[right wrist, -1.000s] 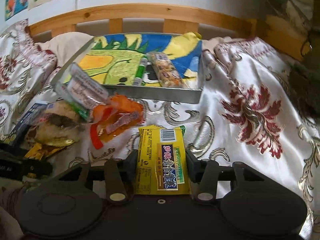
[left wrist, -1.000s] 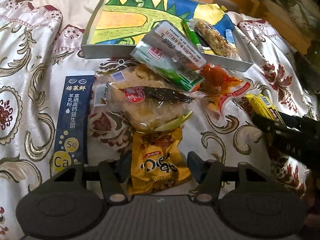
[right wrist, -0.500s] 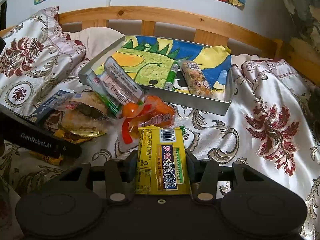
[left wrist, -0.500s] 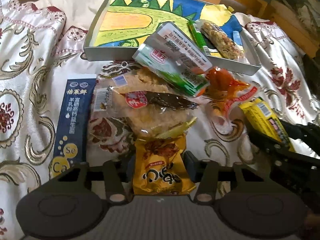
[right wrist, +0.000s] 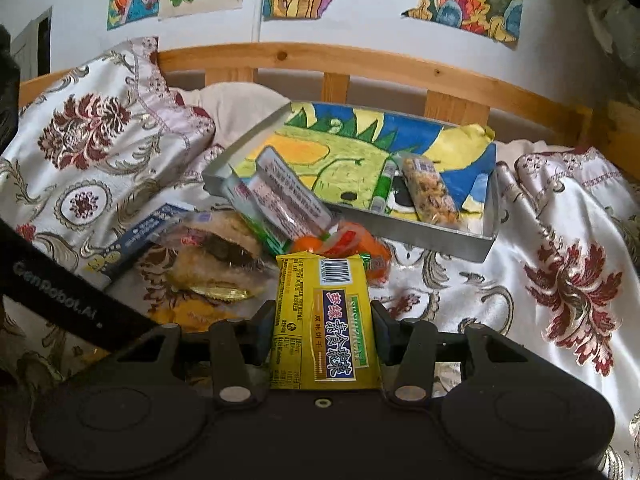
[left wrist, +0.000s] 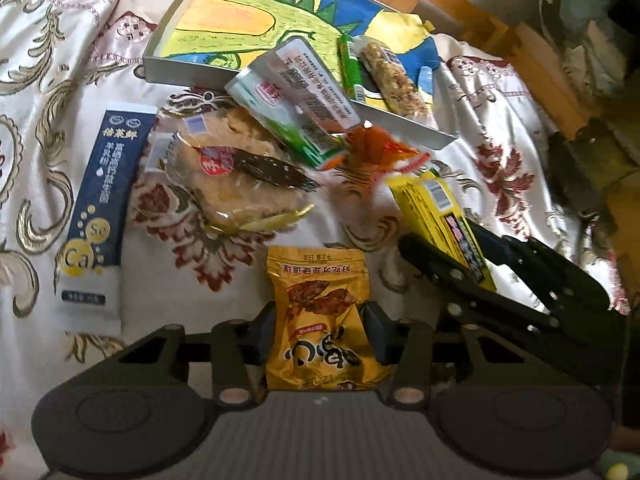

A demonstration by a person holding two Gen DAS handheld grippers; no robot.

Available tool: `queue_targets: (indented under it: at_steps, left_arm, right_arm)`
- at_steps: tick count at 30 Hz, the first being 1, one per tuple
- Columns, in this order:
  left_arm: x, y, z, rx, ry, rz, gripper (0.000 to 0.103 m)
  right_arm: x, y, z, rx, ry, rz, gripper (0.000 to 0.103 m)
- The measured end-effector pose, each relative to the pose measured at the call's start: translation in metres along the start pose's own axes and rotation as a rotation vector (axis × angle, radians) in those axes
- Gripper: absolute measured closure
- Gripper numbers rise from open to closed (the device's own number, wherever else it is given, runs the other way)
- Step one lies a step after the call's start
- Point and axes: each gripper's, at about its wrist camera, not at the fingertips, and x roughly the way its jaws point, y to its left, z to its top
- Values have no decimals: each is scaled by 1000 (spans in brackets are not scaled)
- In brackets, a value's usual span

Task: Organize snacks
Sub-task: 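Grasp the yellow-brown chip bag with the left tool while the right tool lifts the yellow box, then carry the chip bag into the tray with the left tool while the right tool places the yellow box there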

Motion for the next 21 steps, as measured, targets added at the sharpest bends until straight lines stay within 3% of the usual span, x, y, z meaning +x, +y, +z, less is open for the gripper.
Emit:
queue_targets:
  at_steps: [7, 14, 21]
  left_arm:
    - [-19, -3, 0, -6, -42, -38, 54]
    - [-42, -4, 9, -36, -200, -75, 54]
    - [-45, -18, 42, -12, -311, -43, 54]
  right_arm:
    - [-15, -9, 6, 50, -60, 8, 53]
    - [-33, -14, 13, 89, -154, 1, 53]
    - [-29, -31, 32, 98, -237, -60, 53]
